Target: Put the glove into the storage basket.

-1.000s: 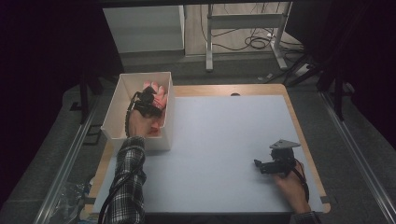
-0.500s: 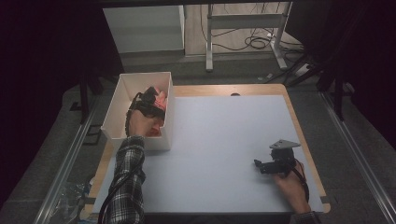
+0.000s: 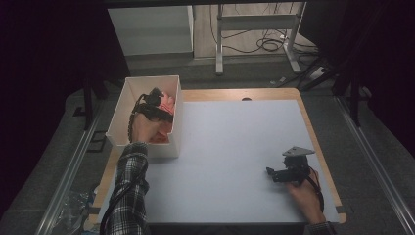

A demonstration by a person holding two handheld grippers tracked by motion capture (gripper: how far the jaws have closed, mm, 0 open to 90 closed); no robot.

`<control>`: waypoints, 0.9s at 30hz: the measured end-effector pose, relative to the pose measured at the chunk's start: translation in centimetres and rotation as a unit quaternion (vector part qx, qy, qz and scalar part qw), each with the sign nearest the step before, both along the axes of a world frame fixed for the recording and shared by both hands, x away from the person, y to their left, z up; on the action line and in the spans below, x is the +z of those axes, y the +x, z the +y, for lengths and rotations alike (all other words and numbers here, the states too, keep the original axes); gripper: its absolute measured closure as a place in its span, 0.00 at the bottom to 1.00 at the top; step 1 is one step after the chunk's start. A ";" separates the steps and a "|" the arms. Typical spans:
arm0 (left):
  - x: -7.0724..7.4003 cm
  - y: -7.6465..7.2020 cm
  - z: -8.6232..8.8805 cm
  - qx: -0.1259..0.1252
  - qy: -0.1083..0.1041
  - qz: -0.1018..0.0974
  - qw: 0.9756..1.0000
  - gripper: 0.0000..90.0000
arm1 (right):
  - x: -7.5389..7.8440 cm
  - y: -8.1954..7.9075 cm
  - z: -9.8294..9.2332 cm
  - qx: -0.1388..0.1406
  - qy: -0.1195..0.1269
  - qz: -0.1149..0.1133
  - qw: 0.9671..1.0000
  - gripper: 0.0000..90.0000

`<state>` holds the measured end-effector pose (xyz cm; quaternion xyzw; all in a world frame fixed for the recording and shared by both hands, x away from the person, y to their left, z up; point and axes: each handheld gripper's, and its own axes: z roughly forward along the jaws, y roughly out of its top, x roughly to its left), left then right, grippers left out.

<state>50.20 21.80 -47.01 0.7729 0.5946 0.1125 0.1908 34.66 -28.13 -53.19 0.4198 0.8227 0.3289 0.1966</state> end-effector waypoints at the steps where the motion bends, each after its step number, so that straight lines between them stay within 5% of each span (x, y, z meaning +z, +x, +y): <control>1: 0.1 -0.1 0.1 0.002 0.000 -0.002 1.000 0.04 | 0.0 0.0 0.0 0.000 0.000 0.000 1.000 0.04; 27: 2.8 -2.7 1.7 0.005 -0.028 -0.077 0.997 0.04 | 0.0 0.0 0.0 0.000 -0.001 0.000 1.000 0.04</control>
